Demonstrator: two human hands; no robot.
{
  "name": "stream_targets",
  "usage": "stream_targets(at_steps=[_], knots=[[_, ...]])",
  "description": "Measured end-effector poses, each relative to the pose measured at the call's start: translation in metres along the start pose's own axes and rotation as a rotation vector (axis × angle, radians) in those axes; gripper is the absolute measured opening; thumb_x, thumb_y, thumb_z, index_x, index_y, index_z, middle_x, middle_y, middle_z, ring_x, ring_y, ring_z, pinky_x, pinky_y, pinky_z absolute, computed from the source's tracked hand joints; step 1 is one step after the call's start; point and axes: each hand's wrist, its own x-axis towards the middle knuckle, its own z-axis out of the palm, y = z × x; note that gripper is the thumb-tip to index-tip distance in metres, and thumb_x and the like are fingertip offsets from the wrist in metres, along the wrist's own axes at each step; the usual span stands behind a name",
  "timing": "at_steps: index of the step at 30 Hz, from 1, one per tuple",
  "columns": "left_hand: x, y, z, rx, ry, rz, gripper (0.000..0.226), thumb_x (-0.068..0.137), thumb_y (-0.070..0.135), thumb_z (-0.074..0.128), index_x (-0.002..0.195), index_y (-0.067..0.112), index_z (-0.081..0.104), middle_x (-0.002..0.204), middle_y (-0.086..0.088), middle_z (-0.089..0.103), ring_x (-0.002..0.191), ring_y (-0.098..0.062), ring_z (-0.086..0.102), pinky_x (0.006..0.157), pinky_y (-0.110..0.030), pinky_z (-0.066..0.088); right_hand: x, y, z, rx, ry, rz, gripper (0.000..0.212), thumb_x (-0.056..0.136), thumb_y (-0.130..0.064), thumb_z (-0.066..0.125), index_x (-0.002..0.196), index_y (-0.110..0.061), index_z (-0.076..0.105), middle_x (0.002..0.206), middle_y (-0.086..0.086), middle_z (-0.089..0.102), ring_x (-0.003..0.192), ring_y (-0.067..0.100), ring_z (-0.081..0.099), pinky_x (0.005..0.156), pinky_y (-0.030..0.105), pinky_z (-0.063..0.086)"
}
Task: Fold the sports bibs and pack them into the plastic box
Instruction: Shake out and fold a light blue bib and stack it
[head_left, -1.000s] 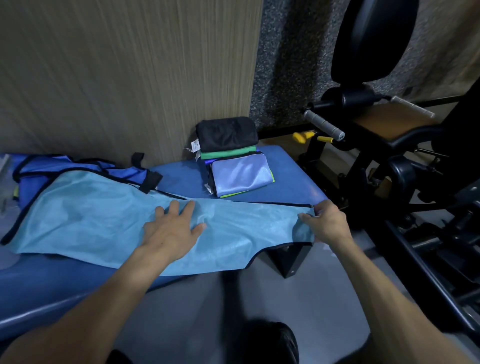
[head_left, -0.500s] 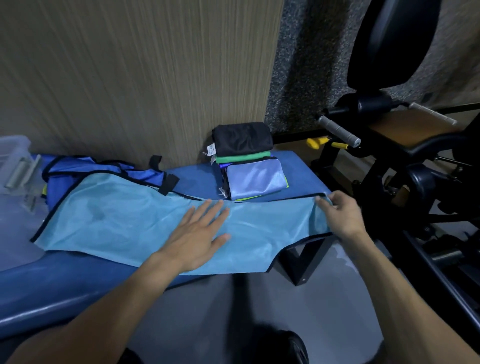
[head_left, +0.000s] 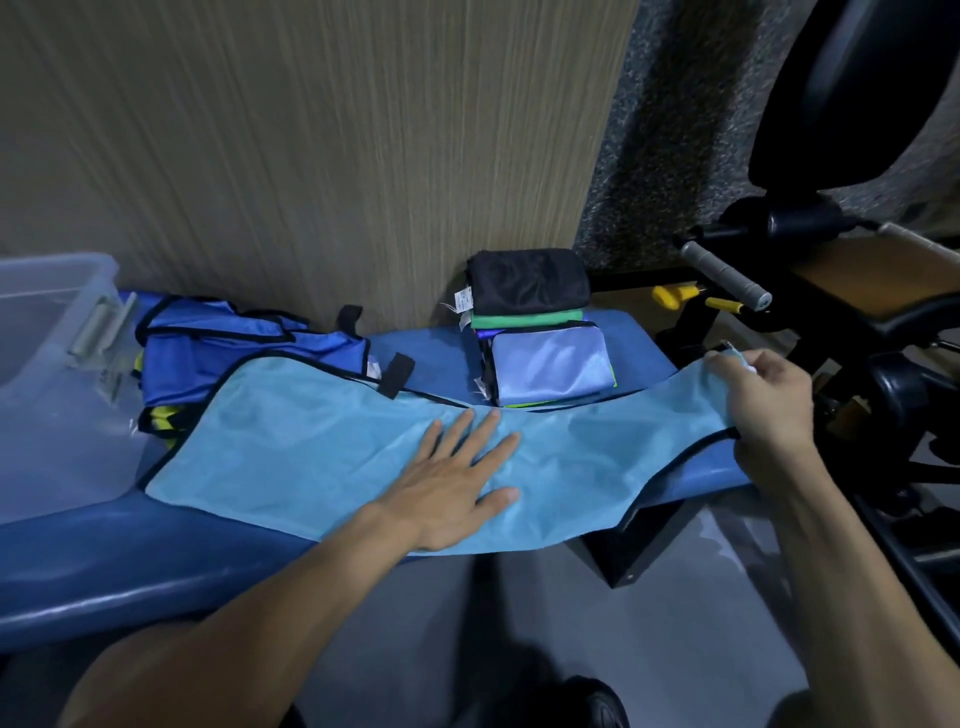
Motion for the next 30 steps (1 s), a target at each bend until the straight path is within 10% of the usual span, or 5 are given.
stream_targets(at_steps=[6,9,17,28,30], knots=[[-0.010,-0.014,-0.022,-0.210,0.337,0.100,0.055,0.107,0.050,0.036,0.158,0.030,0.032,0.166,0.009,0.023,0.152,-0.010,0.016,0.124,-0.030,0.015,-0.055,-0.059,0.055,0.062,-0.258,-0.128,0.021,0.085,-0.026,0.073,0.081,-0.013,0.058,0.065,0.007,0.049,0.060,0.018,0.043,0.058,0.031,0.035],[-0.016,-0.032,-0.039,-0.582,0.512,0.070,0.027,0.103,0.034,0.053,0.118,0.020,0.070,0.115,0.003,0.067,0.107,-0.012,0.060,0.096,-0.029,0.047,-0.082,-0.088,0.106,0.040,-0.397,-0.196,0.025,0.089,-0.019,0.073,0.072,-0.015,0.054,0.055,-0.002,0.048,0.050,0.013,0.044,0.048,0.026,0.034],[-0.060,-0.112,-0.091,-1.483,0.807,-0.416,0.034,0.108,0.027,0.046,0.099,0.008,0.072,0.083,-0.004,0.074,0.070,-0.015,0.070,0.058,-0.025,0.056,-0.152,-0.109,0.269,-0.206,-0.690,-0.150,0.024,0.079,-0.020,0.069,0.060,-0.016,0.056,0.056,0.007,0.063,0.050,0.025,0.067,0.052,0.045,0.060],[-0.088,-0.184,-0.079,-1.329,0.482,-0.732,0.101,0.064,0.100,0.036,0.120,0.024,0.072,0.116,-0.004,0.074,0.110,-0.021,0.067,0.100,-0.047,0.051,-0.196,-0.092,0.341,-0.313,-1.042,0.261,0.041,0.100,-0.045,0.058,0.097,-0.005,0.063,0.080,0.016,0.077,0.065,0.030,0.075,0.050,0.029,0.056],[-0.089,-0.186,-0.078,-1.273,0.484,-0.747,0.079,0.076,0.091,0.040,0.111,0.028,0.074,0.111,0.003,0.074,0.109,-0.019,0.067,0.098,-0.044,0.051,-0.194,-0.094,0.336,-0.257,-1.107,0.318,0.050,0.104,-0.053,0.047,0.109,-0.005,0.059,0.091,0.020,0.077,0.068,0.032,0.076,0.049,0.031,0.057]])
